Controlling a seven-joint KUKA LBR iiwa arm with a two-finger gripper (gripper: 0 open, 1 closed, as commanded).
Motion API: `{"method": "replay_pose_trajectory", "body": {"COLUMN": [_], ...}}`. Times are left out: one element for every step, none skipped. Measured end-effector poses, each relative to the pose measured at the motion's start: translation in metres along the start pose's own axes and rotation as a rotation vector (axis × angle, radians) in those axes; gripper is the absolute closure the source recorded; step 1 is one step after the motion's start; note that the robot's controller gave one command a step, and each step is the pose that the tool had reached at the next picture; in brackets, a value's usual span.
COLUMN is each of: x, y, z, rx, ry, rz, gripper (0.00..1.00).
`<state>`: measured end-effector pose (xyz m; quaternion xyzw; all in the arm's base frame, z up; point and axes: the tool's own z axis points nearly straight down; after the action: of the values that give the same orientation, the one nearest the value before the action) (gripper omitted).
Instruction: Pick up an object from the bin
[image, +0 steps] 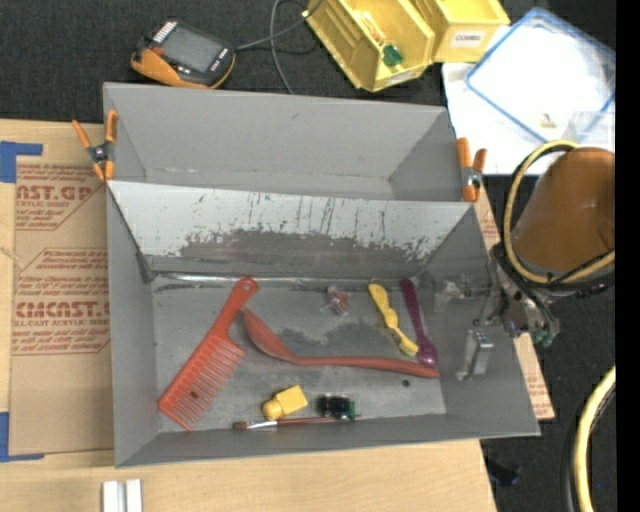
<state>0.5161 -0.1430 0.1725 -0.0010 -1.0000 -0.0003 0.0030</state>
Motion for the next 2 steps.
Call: {"method": "replay_pose_trajectory", "body": {"x": [-0.002,0.01], "y": [0.001,0.034], "z": [-0.004,0.094], "rx": [0.001,0.003], "ry": [-0.008,-0.009], "rz": [-0.002,-0.108], "gripper": [0.0,0.0]}}
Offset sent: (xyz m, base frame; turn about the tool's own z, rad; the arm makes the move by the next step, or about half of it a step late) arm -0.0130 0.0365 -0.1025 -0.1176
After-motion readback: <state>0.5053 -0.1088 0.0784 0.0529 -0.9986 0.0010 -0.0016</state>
